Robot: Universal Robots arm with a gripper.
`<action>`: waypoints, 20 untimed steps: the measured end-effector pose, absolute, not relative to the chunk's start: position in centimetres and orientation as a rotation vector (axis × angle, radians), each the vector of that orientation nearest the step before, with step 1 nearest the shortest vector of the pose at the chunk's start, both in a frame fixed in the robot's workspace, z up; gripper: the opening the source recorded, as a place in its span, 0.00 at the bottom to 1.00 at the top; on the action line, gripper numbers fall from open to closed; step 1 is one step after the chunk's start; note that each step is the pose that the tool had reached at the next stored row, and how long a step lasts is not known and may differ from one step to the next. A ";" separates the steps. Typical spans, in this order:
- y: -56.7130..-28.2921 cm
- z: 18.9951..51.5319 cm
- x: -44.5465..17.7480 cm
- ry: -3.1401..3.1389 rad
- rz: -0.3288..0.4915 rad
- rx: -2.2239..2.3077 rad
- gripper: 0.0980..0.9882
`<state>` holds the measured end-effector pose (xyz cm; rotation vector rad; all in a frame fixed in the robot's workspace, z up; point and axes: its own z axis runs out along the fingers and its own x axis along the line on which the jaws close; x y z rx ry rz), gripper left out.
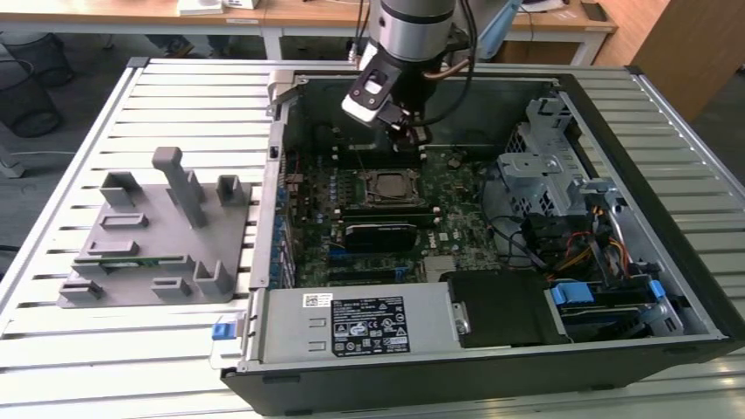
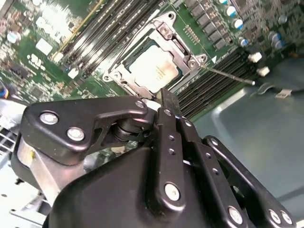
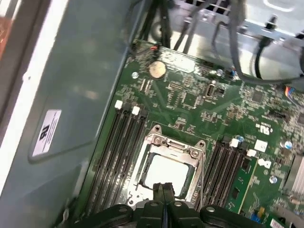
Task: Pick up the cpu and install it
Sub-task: 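Install the first cpu locking lever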
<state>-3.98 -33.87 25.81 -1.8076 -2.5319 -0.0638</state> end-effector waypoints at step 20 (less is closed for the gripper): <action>-33.9 25.5 -4.0 -2.803 -0.062 -1.356 0.01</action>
